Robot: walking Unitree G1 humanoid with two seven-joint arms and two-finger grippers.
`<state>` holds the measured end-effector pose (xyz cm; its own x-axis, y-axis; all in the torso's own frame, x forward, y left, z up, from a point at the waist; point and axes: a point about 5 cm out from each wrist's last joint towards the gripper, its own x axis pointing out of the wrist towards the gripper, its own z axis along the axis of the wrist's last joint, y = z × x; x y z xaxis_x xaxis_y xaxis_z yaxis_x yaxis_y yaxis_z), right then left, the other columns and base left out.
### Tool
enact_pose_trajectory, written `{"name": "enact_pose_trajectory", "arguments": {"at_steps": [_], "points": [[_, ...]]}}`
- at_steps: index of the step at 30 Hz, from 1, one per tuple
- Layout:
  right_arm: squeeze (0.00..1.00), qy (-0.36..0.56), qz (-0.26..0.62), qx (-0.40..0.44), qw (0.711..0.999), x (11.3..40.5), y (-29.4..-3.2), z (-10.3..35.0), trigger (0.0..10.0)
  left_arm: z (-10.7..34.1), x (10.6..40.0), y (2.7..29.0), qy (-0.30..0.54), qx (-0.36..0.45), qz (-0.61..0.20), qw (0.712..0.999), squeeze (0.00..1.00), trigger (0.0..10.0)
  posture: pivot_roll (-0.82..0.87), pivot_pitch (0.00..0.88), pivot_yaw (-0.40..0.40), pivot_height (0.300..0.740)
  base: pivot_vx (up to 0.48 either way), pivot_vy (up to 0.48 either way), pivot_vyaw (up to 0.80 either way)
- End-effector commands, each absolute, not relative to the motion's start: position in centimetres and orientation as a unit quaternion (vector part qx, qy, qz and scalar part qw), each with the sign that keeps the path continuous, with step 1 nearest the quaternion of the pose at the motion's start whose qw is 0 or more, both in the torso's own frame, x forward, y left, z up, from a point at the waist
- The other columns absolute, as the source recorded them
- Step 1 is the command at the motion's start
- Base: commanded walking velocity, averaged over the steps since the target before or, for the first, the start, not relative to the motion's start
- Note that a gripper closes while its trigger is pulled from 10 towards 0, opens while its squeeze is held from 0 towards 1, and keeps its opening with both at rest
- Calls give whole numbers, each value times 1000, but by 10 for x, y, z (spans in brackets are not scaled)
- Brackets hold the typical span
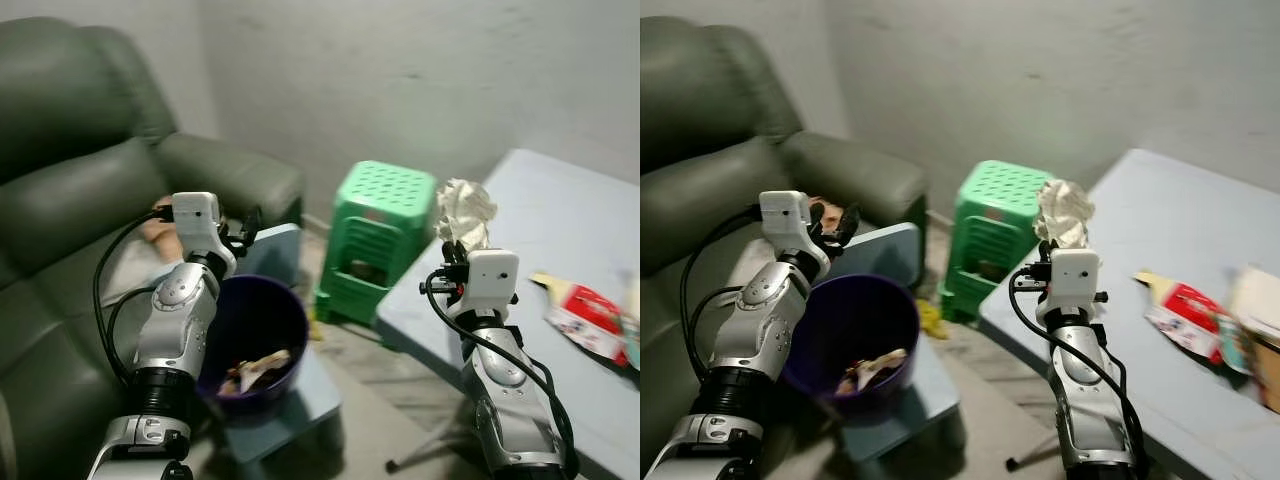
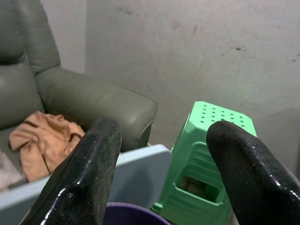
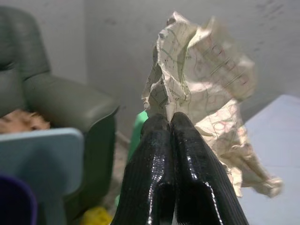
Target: Picking trash to rubbish bin
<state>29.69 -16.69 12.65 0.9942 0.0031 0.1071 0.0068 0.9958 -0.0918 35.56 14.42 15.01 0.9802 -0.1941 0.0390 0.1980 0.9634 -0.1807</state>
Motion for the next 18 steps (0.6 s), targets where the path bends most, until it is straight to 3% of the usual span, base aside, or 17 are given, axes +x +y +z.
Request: {"name": "enact_pose_trajectory", "arguments": {"at_steps": [1,18], "points": [[0,-59,-6,-44,997,298,-170,131,10000,154,357,142,-17,-87,-101,991,0,10000,-32,0,-21,740,0,0,800],[0,-57,19,-58,997,299,-169,134,10000,153,351,138,-18,-67,-104,992,0,10000,-14,0,-38,740,0,0,800]]}}
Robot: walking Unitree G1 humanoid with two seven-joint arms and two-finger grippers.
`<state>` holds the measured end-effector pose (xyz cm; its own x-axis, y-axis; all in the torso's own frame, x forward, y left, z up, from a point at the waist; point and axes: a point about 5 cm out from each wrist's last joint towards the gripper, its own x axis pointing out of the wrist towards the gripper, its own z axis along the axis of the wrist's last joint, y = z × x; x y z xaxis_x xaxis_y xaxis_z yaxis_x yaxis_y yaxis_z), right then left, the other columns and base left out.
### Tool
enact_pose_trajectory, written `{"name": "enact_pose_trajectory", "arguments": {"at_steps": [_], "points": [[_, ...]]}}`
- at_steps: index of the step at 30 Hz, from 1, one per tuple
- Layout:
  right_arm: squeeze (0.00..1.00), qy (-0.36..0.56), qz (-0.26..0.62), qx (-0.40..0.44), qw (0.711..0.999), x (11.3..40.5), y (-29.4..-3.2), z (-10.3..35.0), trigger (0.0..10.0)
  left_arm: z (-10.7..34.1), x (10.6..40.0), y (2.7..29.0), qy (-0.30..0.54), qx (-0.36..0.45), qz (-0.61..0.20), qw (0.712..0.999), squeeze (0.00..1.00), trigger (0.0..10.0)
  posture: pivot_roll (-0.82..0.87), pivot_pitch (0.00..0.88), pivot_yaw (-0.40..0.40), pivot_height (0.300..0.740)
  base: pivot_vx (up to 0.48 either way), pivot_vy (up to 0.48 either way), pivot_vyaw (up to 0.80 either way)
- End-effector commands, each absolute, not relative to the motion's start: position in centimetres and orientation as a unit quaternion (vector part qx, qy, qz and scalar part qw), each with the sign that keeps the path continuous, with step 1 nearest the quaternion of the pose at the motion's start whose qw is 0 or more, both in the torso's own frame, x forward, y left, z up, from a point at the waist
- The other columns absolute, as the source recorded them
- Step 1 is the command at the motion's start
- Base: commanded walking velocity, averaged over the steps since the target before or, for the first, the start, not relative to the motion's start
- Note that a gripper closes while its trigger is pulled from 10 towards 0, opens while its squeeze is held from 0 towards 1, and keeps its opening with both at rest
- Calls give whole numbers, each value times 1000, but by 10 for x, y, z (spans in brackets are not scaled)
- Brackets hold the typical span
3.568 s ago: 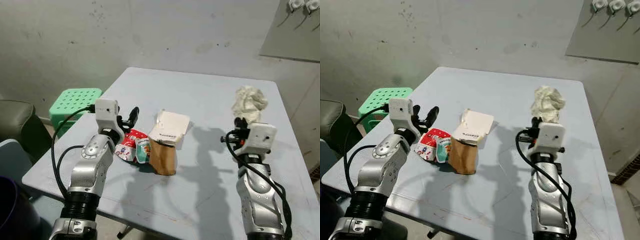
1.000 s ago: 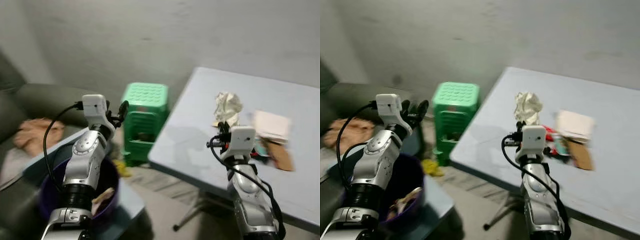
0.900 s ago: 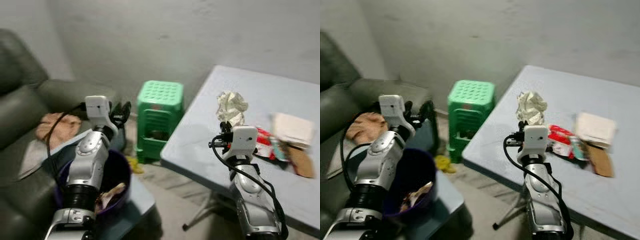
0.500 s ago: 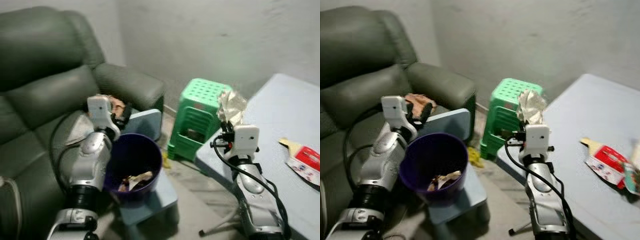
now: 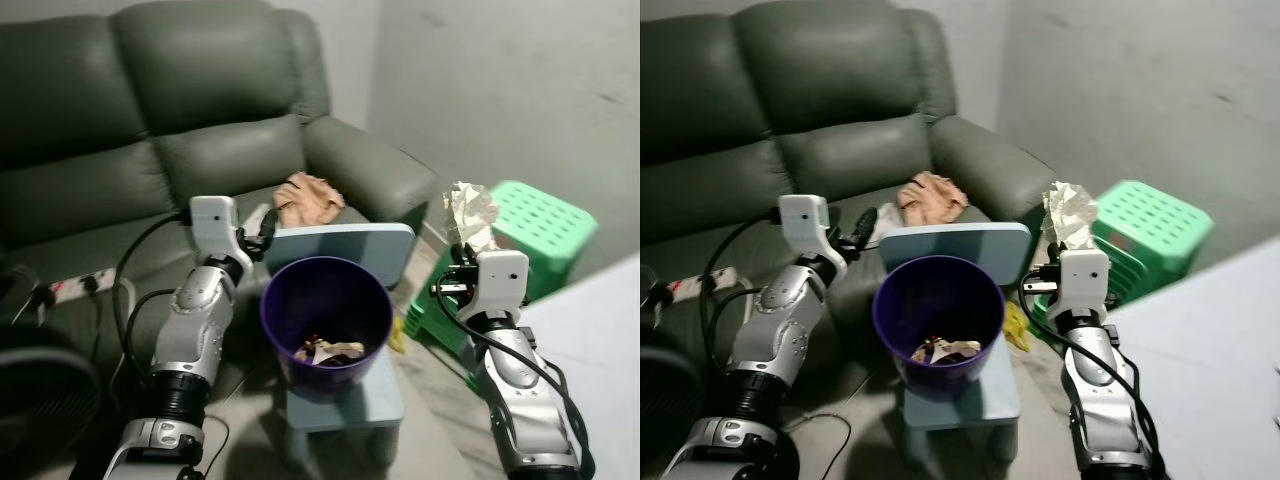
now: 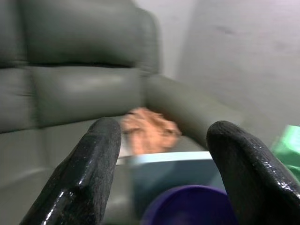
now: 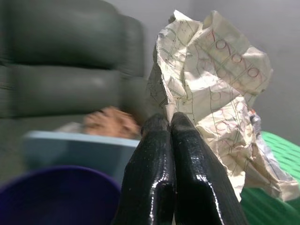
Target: Picking trash to rubbish bin
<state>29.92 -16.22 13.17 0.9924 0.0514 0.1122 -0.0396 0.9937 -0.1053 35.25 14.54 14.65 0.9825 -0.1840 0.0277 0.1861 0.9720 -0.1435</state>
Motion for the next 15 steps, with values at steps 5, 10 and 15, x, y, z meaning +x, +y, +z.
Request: {"name": "enact_pose_trajectory", "arguments": {"at_steps": [5,10,15], "points": [[0,-55,46,-38,997,303,-170,135,10000,148,341,131,-12,-60,-123,991,0,10000,2,0,-48,740,0,0,160],[0,-51,79,-52,994,313,-173,137,10000,143,328,120,-19,-55,-147,987,0,10000,24,0,-65,740,0,0,0],[0,-31,102,-69,992,323,-176,132,10000,142,320,111,-14,-68,-160,985,0,10000,54,0,-85,740,0,0,0]]}}
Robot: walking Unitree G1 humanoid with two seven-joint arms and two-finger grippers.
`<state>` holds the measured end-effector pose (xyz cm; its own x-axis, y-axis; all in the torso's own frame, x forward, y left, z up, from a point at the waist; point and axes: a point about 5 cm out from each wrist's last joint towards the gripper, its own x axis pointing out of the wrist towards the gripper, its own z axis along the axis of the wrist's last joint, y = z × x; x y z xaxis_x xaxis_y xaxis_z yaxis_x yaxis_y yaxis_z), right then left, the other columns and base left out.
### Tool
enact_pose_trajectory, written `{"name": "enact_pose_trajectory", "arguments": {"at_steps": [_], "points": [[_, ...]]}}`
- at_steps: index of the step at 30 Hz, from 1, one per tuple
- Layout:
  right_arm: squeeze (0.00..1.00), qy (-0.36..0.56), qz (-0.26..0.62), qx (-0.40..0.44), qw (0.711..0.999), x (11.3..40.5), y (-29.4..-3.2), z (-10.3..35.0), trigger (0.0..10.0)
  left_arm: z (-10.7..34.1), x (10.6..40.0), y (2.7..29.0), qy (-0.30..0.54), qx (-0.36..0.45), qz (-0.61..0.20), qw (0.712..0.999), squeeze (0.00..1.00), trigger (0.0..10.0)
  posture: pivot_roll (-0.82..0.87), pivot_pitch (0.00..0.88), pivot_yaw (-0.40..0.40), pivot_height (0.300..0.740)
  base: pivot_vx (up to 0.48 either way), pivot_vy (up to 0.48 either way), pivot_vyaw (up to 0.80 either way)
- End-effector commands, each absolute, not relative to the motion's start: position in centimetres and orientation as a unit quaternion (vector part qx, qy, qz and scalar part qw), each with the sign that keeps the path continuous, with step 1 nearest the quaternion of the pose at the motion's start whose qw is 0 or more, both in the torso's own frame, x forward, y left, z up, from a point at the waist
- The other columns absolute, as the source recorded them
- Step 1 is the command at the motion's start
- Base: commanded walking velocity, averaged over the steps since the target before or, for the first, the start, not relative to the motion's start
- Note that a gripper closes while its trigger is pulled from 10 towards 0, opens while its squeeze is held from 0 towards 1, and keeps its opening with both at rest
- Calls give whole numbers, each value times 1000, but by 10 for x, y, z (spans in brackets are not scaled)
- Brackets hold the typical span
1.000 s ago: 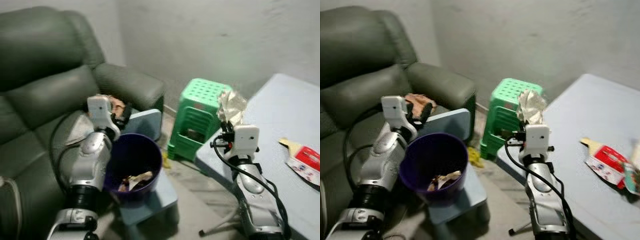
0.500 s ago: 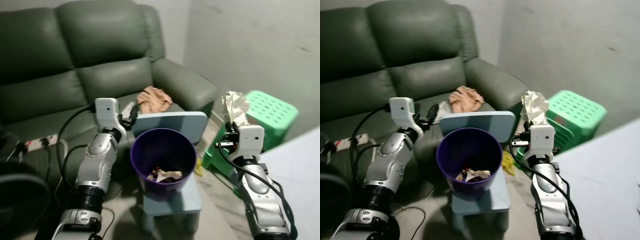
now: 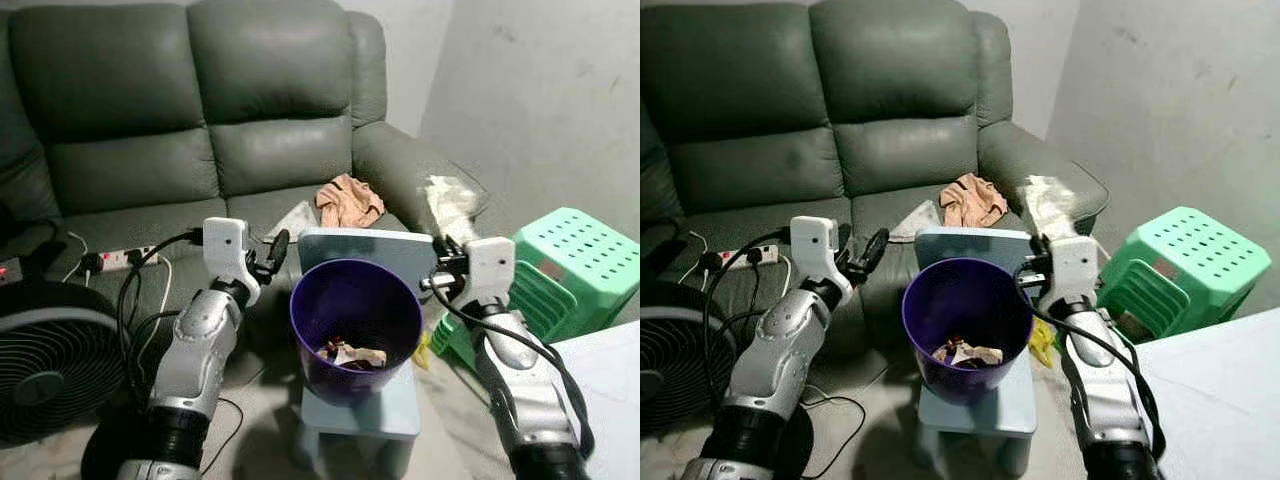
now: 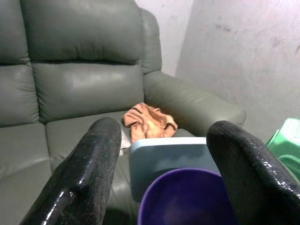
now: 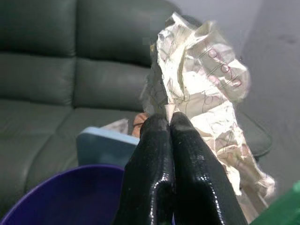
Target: Picking trash to rubbish bin
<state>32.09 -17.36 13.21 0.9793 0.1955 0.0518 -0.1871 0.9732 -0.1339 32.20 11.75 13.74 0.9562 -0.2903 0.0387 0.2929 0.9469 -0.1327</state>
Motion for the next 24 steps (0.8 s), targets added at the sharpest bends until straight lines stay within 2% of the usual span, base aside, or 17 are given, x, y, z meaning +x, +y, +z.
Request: {"name": "enact_pose_trajectory", "arguments": {"at_steps": [1,10,16,18,24], "points": [[0,-21,117,-71,990,327,-175,130,10000,141,316,108,-12,-72,-168,983,0,10000,61,0,-91,740,0,0,0],[0,20,223,-106,969,348,-155,124,10000,142,283,81,-2,-101,-228,968,0,10000,96,0,-121,740,0,0,0],[0,41,256,-113,959,355,-148,120,10000,143,270,71,2,-106,-243,964,0,10000,105,0,-138,740,0,0,0],[0,61,269,-115,954,361,-146,117,10000,145,254,60,9,-110,-257,960,0,10000,111,25,-152,740,0,0,0],[0,80,260,-112,956,367,-146,115,10000,146,243,54,17,-118,-262,958,0,10000,114,63,-162,740,0,0,0]]}}
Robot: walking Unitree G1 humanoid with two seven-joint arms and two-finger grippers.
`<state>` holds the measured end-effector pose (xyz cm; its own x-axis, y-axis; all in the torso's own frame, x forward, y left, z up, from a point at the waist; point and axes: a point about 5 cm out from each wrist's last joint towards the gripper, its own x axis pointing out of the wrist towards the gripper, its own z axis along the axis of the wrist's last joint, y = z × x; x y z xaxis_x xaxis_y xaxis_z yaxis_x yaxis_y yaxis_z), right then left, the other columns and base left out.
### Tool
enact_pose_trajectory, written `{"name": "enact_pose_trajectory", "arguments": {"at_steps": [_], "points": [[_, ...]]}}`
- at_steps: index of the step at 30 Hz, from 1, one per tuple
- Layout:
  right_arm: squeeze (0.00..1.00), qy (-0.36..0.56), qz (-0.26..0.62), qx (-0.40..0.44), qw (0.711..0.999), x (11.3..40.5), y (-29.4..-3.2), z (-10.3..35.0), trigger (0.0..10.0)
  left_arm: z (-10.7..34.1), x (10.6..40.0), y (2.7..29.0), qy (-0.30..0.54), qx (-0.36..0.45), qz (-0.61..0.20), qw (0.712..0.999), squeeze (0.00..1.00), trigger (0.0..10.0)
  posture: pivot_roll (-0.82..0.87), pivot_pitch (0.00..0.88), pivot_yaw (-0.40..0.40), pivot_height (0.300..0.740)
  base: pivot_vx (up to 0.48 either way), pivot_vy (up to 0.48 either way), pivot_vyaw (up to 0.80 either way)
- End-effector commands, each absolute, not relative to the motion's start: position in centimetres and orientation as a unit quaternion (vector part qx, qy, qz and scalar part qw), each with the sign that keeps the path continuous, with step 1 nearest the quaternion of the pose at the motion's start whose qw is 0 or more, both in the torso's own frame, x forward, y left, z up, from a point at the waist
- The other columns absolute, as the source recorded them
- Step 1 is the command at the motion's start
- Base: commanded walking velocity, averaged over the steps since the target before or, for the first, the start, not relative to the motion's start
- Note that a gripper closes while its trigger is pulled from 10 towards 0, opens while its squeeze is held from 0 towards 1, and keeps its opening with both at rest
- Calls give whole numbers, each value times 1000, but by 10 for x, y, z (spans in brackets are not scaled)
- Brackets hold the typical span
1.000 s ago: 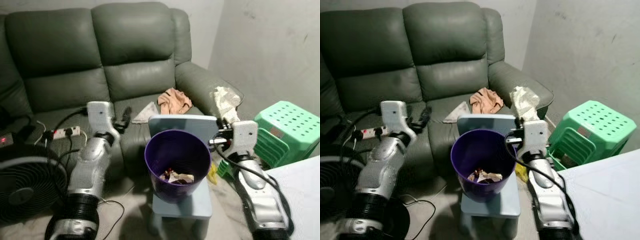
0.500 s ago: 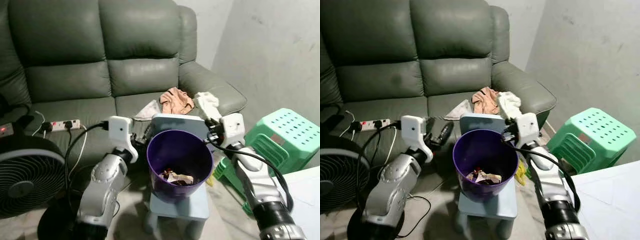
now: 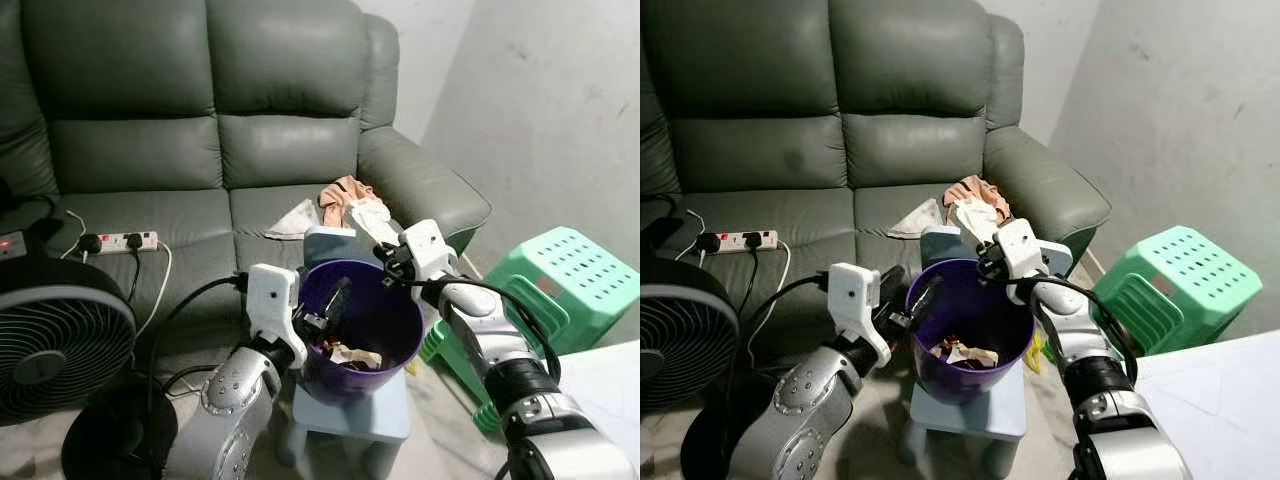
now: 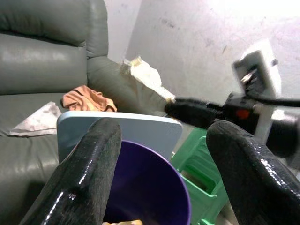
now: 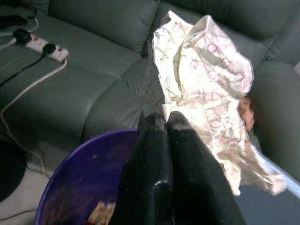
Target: Picking trash to rubbish bin
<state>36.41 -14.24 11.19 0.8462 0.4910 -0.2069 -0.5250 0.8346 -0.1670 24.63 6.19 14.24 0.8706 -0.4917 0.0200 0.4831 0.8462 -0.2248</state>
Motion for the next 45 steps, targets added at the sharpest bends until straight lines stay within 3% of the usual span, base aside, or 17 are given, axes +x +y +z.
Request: {"name": "enact_pose_trajectory", "arguments": {"at_steps": [1,18,41,42,45], "points": [[0,94,254,-108,956,369,-146,113,10000,147,237,51,21,-121,-263,957,0,10000,116,82,-169,740,0,0,0],[0,174,211,-118,955,370,-124,89,10000,157,199,35,52,-128,-257,957,0,10000,142,194,-196,740,0,0,0],[0,213,220,-163,938,363,-121,76,10000,165,184,23,69,-152,-253,953,0,10000,156,215,-218,740,0,0,0],[1000,213,221,-163,938,363,-120,76,10000,165,184,22,69,-152,-253,953,0,10000,156,214,-220,740,0,0,0],[1000,213,228,-157,937,363,-119,76,10000,166,185,22,68,-153,-252,953,0,10000,156,213,-221,740,0,0,0]]}}
